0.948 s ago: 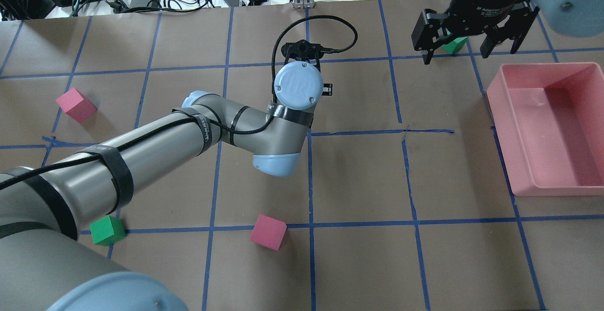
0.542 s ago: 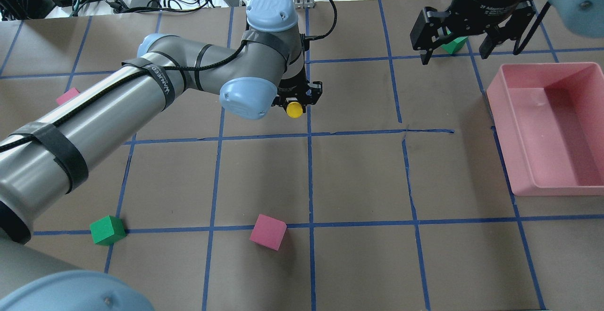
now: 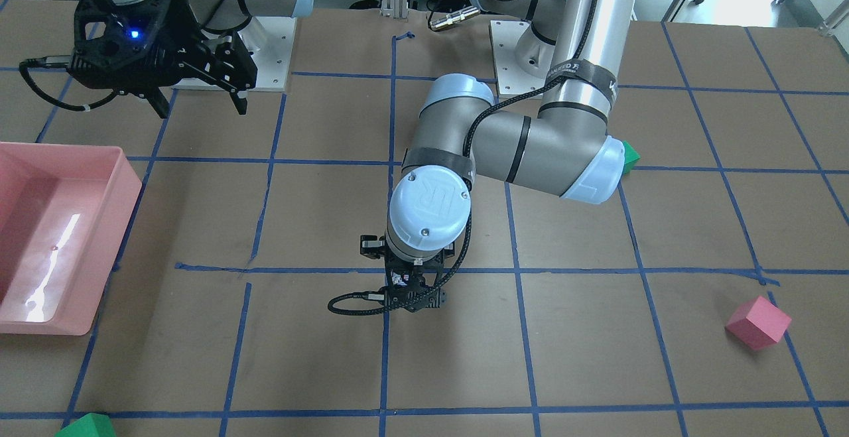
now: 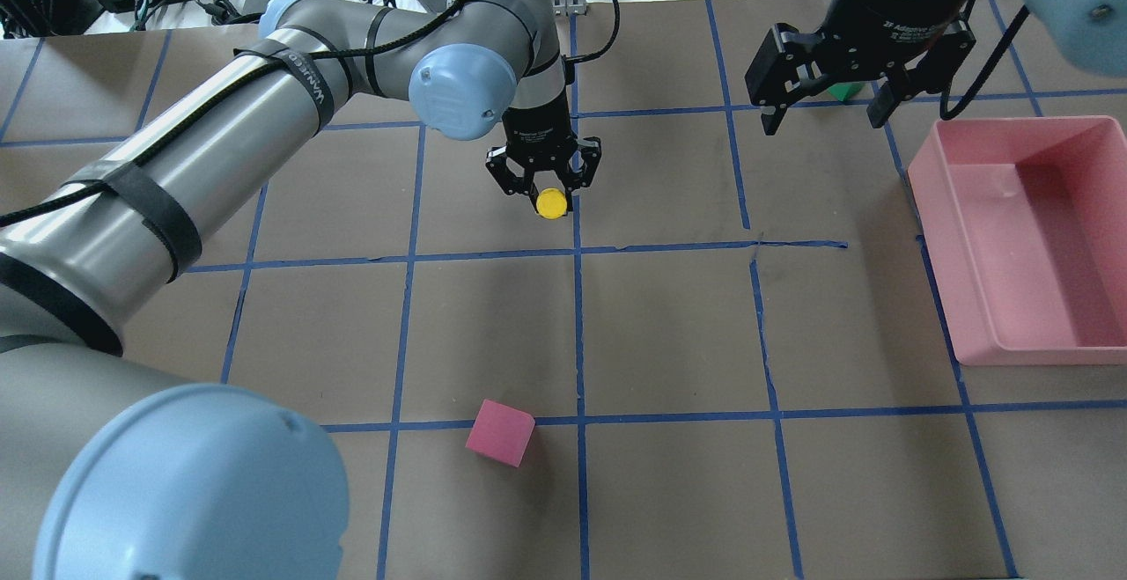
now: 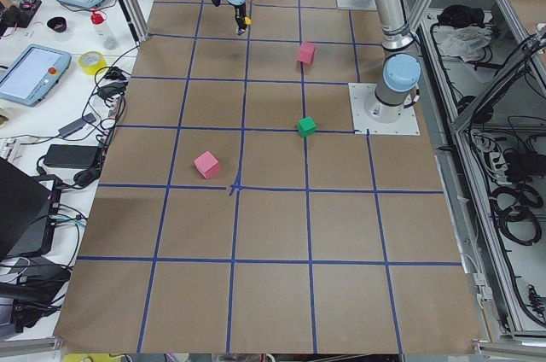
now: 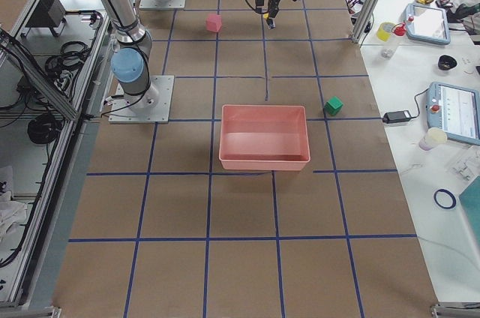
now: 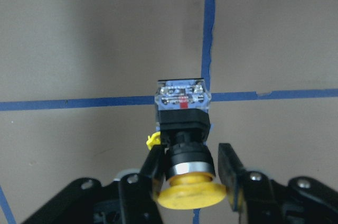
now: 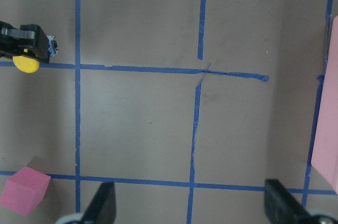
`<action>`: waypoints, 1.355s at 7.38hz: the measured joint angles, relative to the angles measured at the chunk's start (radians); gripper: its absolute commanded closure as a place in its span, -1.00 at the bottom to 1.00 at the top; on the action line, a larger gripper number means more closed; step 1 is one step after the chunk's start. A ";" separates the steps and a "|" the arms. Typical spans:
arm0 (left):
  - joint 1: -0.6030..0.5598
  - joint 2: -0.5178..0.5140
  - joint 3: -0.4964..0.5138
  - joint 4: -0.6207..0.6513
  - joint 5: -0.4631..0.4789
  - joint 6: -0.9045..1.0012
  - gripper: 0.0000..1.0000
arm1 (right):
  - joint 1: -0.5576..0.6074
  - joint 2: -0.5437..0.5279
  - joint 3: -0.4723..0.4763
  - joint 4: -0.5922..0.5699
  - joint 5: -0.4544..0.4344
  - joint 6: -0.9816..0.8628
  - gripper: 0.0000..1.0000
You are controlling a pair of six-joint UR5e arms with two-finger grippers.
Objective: Align button upright
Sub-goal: 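Rotate the held switch with the left gripper so the yellow cap faces up, then lower the switch upright onto the table and open the left gripper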
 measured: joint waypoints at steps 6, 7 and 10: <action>0.003 -0.072 0.015 -0.075 -0.104 -0.146 1.00 | 0.000 -0.001 -0.001 -0.001 0.008 0.001 -1.00; 0.008 -0.075 -0.003 -0.055 -0.130 -0.197 1.00 | 0.000 -0.002 -0.002 -0.001 0.008 0.003 -1.00; 0.032 -0.078 -0.053 0.028 -0.155 -0.248 1.00 | 0.001 -0.001 -0.002 0.000 0.006 0.011 -1.00</action>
